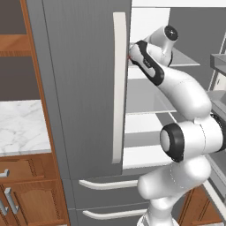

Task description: Retrieve the sausage and cheese from the fridge and place them on the cutting board on the counter.

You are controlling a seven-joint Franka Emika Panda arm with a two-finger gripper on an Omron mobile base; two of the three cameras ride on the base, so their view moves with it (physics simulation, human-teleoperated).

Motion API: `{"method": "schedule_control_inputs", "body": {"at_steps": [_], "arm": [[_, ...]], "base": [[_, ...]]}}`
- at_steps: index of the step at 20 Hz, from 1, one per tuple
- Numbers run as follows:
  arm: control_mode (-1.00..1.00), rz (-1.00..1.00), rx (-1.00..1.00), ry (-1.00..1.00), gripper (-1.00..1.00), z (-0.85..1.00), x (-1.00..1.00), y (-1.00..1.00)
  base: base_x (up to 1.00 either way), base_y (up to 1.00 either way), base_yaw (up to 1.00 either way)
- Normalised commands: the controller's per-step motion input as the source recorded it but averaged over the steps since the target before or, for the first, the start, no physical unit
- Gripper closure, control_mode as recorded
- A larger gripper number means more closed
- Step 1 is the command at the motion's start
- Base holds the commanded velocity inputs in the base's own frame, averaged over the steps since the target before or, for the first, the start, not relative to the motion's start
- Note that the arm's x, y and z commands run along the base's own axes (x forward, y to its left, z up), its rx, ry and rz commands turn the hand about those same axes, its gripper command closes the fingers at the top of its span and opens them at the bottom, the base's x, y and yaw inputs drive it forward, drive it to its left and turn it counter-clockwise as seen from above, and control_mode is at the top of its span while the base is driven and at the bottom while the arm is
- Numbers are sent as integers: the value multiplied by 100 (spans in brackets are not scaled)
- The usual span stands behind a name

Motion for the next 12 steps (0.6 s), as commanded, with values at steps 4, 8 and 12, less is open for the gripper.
{"method": "schedule_control_inputs", "body": {"at_steps": [4,8,12], "arm": [[-100,1,-2,9,-100,-10,45,0],[-100,3,0,10,-100,-3,42,0],[-100,4,0,9,-100,0,37,0]], "base": [[0,0,0],[0,0,0],[0,0,0]]}}
